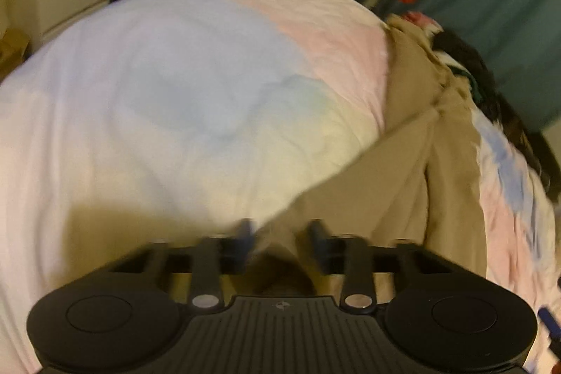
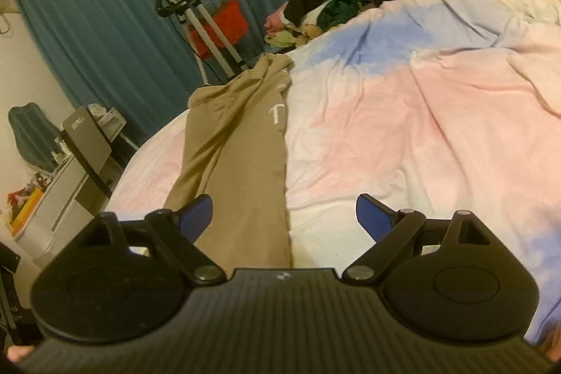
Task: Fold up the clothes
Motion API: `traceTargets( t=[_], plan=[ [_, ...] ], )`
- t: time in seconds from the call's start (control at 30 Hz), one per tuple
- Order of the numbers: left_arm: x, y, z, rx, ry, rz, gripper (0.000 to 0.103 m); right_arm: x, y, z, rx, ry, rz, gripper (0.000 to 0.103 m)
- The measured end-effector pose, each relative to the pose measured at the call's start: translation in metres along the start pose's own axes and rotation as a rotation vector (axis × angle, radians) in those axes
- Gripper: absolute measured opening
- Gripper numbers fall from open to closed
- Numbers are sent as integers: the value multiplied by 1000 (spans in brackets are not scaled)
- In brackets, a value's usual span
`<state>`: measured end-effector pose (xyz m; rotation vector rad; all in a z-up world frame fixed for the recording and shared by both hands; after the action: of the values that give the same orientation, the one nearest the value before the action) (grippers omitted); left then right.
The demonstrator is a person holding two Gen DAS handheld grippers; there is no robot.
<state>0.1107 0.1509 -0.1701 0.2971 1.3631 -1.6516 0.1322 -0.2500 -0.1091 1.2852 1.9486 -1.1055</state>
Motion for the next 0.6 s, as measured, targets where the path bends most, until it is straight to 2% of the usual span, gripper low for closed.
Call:
traceTargets(
  t=[0.03,0.2,0.3,0.37,0.47,0.53,0.6],
  plan=[
    [-1,-5,6,6,34,16,6,0,-1,2,3,6,0,90],
    [-5,-60,50,70,281,202,5,-2,-6,5,7,30,9,90],
    [4,-95,84,148,438,296,5,-4,-5,5,4,37,13,90],
    [16,-111,108,226,536,317,5,-4,-5,5,-1,42,13,90],
    [40,-115,134,319,635,267,5,-3,-3,4,-9,47,7,90],
    [58,-105,144,373,654,169,6,-1,-2,5,-11,47,-4,90],
    [74,-90,149,431,635,37,7,1,-1,5,-16,54,-19,90]
  ],
)
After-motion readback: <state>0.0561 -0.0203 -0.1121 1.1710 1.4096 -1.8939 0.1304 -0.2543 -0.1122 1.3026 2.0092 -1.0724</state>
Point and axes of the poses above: each gripper's, at about its wrist camera, not at the fingertips, and y roughly the way its jaws point, z to its right, x to its underside, the point moved 9 cm from there along y, roughly the way its jaws point, and after that the axes turned 13 degrees about z, right-handed, at the moved point
